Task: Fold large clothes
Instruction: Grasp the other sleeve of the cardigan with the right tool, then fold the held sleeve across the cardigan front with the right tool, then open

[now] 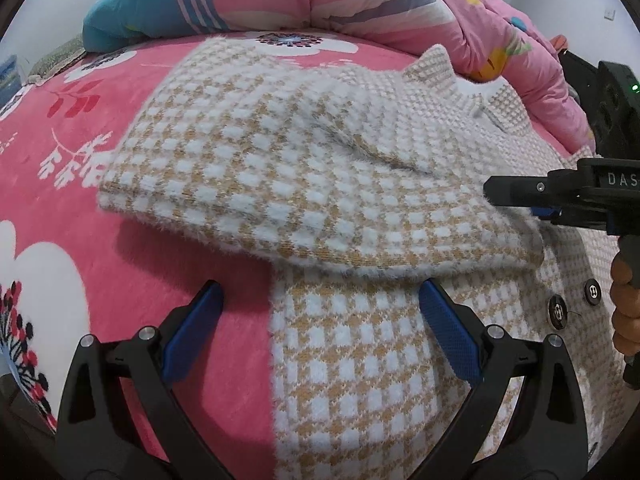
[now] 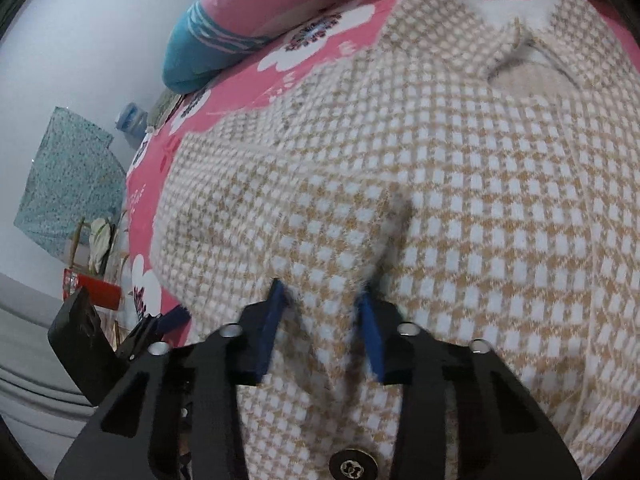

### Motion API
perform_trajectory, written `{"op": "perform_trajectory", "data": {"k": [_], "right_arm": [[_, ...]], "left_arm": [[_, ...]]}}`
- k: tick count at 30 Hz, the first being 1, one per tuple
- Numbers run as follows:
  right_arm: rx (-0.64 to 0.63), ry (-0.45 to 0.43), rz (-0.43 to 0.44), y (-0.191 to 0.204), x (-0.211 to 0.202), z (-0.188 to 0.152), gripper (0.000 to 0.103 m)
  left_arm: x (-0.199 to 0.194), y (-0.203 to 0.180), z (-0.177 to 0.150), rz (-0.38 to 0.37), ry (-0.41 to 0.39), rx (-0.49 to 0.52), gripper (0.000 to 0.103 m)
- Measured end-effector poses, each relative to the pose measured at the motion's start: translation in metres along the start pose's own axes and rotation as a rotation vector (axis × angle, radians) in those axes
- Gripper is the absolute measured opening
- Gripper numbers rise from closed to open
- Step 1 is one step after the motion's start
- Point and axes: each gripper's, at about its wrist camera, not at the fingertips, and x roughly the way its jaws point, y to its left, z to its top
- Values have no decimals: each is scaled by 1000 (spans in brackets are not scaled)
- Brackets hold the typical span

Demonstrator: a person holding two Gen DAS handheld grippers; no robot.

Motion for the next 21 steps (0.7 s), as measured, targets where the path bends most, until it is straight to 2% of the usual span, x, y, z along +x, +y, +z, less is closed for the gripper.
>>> {"op": "perform_trajectory", "data": {"k": [2,4,9,14,18,21], "right_arm": [[-38,-28,-12,9,-7,1,14],[-76,-60,-25,19,-14,4,11],[-140,-169,-44,37,-49,17,10],[-155,-290,-55,42,-105,31,9],[-144,-373,-110,32,-149,31,9],[-109,-417,-168,5,-177,22,9]], "left_arm": [[0,-2,0,9,1,5,95],[0,-4,0,18,0,9,95],[-7,-3,2,21,-8,-5,95],[-16,3,7,46,-24,-41,95],[-15,9,6,74,-16,-58,95],[-10,12,4,79,-3,-64,95]]}}
